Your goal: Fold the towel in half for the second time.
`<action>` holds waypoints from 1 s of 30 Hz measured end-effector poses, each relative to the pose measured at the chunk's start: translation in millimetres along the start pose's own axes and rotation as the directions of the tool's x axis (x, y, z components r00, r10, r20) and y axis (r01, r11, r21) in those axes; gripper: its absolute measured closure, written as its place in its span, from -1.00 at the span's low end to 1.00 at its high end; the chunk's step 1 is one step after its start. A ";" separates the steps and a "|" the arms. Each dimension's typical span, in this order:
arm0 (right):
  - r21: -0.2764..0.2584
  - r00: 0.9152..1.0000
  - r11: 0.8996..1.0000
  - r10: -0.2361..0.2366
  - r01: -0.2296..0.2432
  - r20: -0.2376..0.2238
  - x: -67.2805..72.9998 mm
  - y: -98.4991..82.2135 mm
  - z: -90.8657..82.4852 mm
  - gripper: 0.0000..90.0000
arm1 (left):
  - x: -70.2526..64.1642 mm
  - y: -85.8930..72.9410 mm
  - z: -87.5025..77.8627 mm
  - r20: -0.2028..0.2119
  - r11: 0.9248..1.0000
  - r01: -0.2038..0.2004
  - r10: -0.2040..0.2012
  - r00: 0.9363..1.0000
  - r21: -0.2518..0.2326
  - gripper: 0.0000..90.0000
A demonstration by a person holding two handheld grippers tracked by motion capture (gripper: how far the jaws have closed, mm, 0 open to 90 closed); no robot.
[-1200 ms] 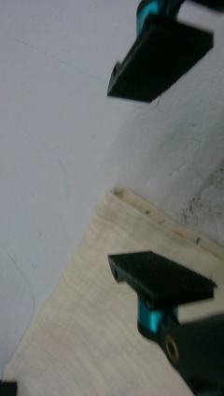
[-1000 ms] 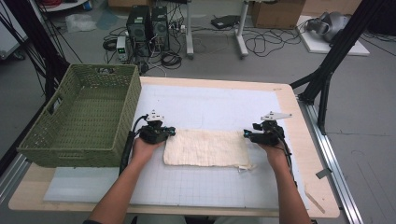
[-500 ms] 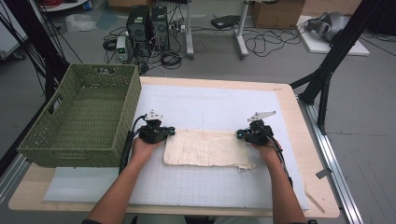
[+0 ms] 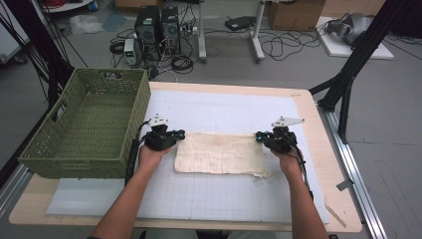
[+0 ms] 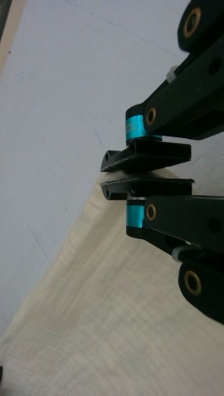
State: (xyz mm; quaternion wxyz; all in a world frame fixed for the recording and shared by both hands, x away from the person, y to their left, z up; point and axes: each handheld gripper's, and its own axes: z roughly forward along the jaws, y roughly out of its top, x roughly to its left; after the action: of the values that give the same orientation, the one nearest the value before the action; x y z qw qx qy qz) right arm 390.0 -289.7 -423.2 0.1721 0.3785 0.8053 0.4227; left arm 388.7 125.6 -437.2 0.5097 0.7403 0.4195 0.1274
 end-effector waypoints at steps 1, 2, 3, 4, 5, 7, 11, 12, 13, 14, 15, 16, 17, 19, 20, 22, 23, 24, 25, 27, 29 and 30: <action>-0.011 1.000 1.000 -0.004 0.004 -0.001 0.7 -0.8 -1.3 0.87 | -0.4 0.1 -1.0 0.001 1.000 -0.002 0.002 1.000 -0.003 0.89; -0.013 1.000 1.000 -0.008 0.008 -0.001 1.5 -1.6 -2.5 0.87 | -1.7 0.1 -2.1 0.002 1.000 -0.012 0.012 1.000 -0.008 0.89; -0.009 1.000 1.000 -0.009 0.009 -0.003 2.3 -2.1 -3.6 0.87 | -3.4 0.0 -2.9 0.003 1.000 -0.021 0.021 1.000 -0.012 0.89; -0.013 1.000 1.000 -0.018 0.018 -0.001 3.1 -2.8 -4.7 0.87 | -5.2 -0.2 -3.8 0.005 0.999 -0.029 0.029 1.000 -0.015 0.89; -0.012 1.000 1.000 -0.017 0.017 0.001 4.2 -3.4 -6.2 0.87 | -6.7 -0.6 -5.0 0.009 0.999 -0.038 0.038 0.999 -0.017 0.89; -0.022 1.000 1.000 -0.022 0.022 0.001 5.4 -4.5 -8.8 0.87 | -9.4 -2.6 -7.4 0.015 0.999 -0.050 0.050 0.999 -0.013 0.89; -0.022 1.000 0.999 -0.026 0.025 -0.016 8.8 -7.8 -14.2 0.87 | -12.2 -5.6 -13.6 0.045 0.998 -0.062 0.062 0.997 -0.010 0.89; -0.021 0.999 0.999 -0.031 0.030 -0.015 9.6 -8.4 -14.9 0.87 | -13.5 -6.3 -15.3 0.047 0.998 -0.064 0.065 0.997 -0.015 0.89; -0.020 0.999 0.999 -0.035 0.034 -0.018 11.0 -9.1 -16.1 0.87 | -14.7 -6.9 -17.3 0.053 0.997 -0.070 0.071 0.996 -0.015 0.88; -0.018 0.999 0.999 -0.040 0.040 -0.019 12.3 -9.4 -17.4 0.87 | -16.5 -7.7 -19.2 0.056 0.997 -0.078 0.079 0.995 -0.016 0.88; -0.020 0.998 0.998 -0.056 0.056 -0.019 14.7 -9.4 -19.5 0.87 | -17.6 -8.3 -20.7 0.058 0.997 -0.082 0.083 0.995 -0.015 0.89; -0.023 0.998 0.998 -0.059 0.059 -0.018 16.3 -9.4 -21.2 0.87 | -19.3 -9.2 -22.3 0.065 0.996 -0.087 0.088 0.994 -0.017 0.88; -0.031 0.998 0.997 -0.065 0.064 -0.019 18.0 -9.5 -23.4 0.87 | -21.0 -10.2 -24.4 0.069 0.995 -0.098 0.099 0.993 -0.015 0.89; -0.043 0.997 0.997 -0.070 0.069 -0.017 21.0 -10.8 -28.1 0.87 | -24.0 -11.9 -27.4 0.076 0.995 -0.102 0.103 0.992 -0.015 0.89; -0.048 0.997 0.996 -0.075 0.074 -0.018 22.0 -12.1 -29.8 0.87 | -25.7 -12.0 -28.8 0.081 0.994 -0.108 0.109 0.991 -0.013 0.89; -0.049 0.997 0.996 -0.078 0.077 -0.016 24.5 -15.7 -32.6 0.87 | -28.8 -12.6 -32.1 0.084 0.992 -0.119 0.121 0.989 -0.029 0.88; -0.051 0.997 0.996 -0.077 0.076 -0.017 26.2 -17.9 -33.9 0.87 | -30.5 -13.2 -33.1 0.081 0.992 -0.121 0.123 0.989 -0.032 0.88; -0.051 0.997 0.996 -0.075 0.074 -0.019 28.1 -20.3 -34.8 0.87 | -31.4 -14.0 -34.1 0.084 0.991 -0.127 0.129 0.988 -0.027 0.88; -0.051 0.996 0.995 -0.082 0.081 -0.019 29.7 -22.5 -35.9 0.87 | -32.4 -15.3 -34.8 0.082 0.991 -0.129 0.131 0.988 -0.027 0.88; -0.052 0.997 0.996 -0.080 0.078 -0.020 33.9 -26.9 -38.0 0.87 | -33.4 -18.5 -35.8 0.084 0.991 -0.128 0.130 0.988 -0.026 0.88; -0.062 0.996 0.994 -0.087 0.086 -0.019 37.6 -31.2 -40.2 0.87 | -34.3 -21.0 -36.4 0.088 0.991 -0.134 0.134 0.987 -0.008 0.88; -0.065 0.995 0.993 -0.095 0.094 -0.017 39.2 -33.3 -41.0 0.87 | -35.3 -22.4 -37.3 0.087 0.990 -0.138 0.139 0.986 -0.011 0.88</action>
State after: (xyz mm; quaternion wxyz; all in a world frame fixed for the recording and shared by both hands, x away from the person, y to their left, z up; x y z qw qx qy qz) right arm 324.4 -294.5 -424.5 0.1957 0.3299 0.8101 0.4433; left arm 333.0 126.2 -431.3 0.5192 0.7713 0.3440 0.1311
